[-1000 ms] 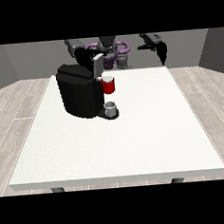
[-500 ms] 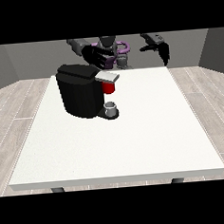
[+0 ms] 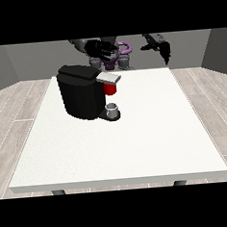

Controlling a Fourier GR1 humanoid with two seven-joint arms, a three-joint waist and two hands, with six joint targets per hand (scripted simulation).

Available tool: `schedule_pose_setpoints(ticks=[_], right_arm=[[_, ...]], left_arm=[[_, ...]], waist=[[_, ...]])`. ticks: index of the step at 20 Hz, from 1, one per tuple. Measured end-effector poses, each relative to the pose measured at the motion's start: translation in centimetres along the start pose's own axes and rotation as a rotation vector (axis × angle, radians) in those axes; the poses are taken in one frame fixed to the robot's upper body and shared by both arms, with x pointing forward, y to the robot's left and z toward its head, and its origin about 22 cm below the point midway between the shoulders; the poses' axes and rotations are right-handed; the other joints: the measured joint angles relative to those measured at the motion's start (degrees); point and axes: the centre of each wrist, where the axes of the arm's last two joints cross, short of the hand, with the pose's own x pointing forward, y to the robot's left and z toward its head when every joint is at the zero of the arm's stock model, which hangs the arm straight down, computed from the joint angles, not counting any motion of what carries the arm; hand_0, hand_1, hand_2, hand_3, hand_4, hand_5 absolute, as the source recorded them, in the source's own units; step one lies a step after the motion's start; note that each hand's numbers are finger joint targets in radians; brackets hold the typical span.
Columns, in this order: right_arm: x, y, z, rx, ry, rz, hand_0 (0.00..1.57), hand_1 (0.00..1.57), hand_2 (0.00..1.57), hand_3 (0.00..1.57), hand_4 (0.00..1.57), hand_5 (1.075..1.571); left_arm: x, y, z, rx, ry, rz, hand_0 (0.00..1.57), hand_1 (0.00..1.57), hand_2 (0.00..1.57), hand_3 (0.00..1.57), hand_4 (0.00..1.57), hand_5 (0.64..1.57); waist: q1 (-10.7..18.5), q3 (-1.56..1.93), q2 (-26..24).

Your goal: Insert the coffee pod into the coffee machine and close the lid

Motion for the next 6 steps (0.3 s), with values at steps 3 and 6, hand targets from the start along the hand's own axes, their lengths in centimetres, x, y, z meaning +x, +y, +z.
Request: schedule_pose_setpoints(ticks=[3,6], right_arm=[[-1.2,1.9,1.7,0.036,-0.009,-0.072,0.00,0.00,0.00,0.00,0.29,1.571],[-3.7,3.2,4.7,0.033,0.028,-0.159,0.00,0.00,0.00,0.00,0.16,1.571]], left_arm=[[-1.0,0.4,0.6,0.023,0.020,0.003,0.00,0.00,0.00,0.00,0.14,1.571],[-2.3,0.4,1.7,0.045,0.045,0.012,0.00,0.00,0.00,0.00,0.19,1.571]], waist=[[-1.7,-0.01,-2.4],[-3.7,0.00,-5.3]])
